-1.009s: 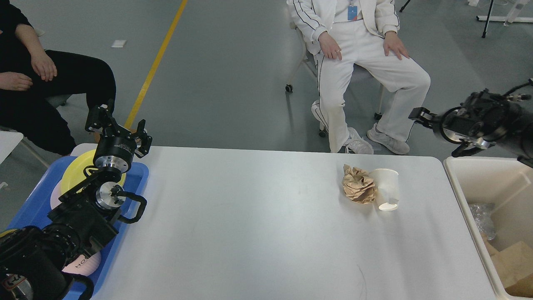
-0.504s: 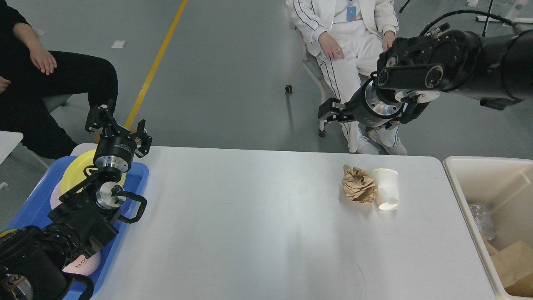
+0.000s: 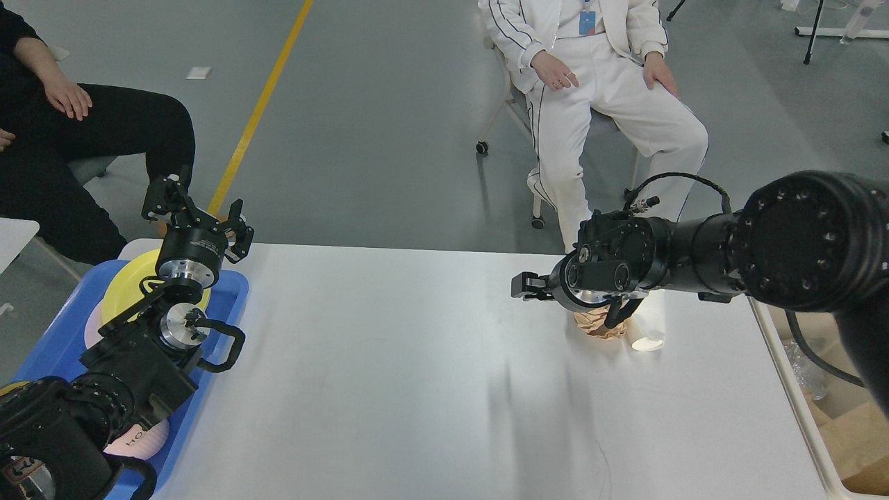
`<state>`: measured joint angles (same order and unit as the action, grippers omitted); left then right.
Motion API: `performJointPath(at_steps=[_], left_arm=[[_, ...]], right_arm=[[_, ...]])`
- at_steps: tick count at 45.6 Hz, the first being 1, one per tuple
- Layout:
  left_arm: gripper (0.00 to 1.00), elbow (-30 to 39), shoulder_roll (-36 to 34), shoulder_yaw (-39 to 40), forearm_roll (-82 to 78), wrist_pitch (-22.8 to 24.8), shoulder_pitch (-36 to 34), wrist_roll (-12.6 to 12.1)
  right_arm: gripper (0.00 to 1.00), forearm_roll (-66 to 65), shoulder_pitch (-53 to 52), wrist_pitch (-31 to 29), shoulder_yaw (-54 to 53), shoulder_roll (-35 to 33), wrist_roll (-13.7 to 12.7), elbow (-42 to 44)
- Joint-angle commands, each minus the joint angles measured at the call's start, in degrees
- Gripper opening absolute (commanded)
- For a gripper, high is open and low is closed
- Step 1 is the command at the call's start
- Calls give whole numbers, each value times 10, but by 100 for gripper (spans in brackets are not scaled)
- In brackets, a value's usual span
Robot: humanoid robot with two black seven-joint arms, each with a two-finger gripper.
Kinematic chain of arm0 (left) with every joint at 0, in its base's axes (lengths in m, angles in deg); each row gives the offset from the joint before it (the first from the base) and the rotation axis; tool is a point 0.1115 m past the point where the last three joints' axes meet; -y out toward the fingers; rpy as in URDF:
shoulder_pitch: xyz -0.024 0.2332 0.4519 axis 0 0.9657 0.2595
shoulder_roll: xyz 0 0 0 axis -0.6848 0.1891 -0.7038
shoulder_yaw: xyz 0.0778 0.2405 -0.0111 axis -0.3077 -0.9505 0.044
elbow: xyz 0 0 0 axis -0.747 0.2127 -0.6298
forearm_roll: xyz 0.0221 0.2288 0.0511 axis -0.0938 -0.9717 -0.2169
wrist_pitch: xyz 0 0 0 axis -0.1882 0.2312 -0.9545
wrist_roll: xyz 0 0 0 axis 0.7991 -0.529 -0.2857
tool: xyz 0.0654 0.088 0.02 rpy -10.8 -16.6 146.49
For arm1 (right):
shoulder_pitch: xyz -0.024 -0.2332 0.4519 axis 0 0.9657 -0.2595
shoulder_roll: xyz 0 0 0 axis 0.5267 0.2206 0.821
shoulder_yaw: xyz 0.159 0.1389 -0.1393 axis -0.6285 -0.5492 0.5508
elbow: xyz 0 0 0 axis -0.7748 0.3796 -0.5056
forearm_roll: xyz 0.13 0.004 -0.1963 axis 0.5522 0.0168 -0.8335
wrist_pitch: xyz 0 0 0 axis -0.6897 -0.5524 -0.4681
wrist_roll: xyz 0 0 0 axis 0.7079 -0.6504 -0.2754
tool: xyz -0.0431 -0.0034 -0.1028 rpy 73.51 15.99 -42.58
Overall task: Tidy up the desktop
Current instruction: 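Move the right gripper over the small crumpled paper beside the cup, then lower the right gripper and grasp the small crumpled paper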
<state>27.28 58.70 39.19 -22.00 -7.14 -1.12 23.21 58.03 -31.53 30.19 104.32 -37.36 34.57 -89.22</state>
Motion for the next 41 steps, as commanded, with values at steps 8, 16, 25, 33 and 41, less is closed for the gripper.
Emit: performJointPath(at_steps=[8, 16, 25, 33, 41], left_arm=[[96, 0, 0, 0, 1, 0, 0, 0], [96, 0, 0, 0, 0, 0, 0, 0], [96, 0, 0, 0, 1, 0, 0, 0], [96, 0, 0, 0, 0, 1, 0, 0], [96, 0, 0, 0, 0, 0, 0, 0]], right_arm=[[100, -50, 80, 48, 77, 34, -1, 82], [100, -52, 123, 50, 95, 43, -14, 124], [100, -53, 169, 51, 96, 44, -35, 179], [98, -53, 195, 51, 97, 44, -39, 215], [73, -55, 214, 51, 97, 44, -40, 232]])
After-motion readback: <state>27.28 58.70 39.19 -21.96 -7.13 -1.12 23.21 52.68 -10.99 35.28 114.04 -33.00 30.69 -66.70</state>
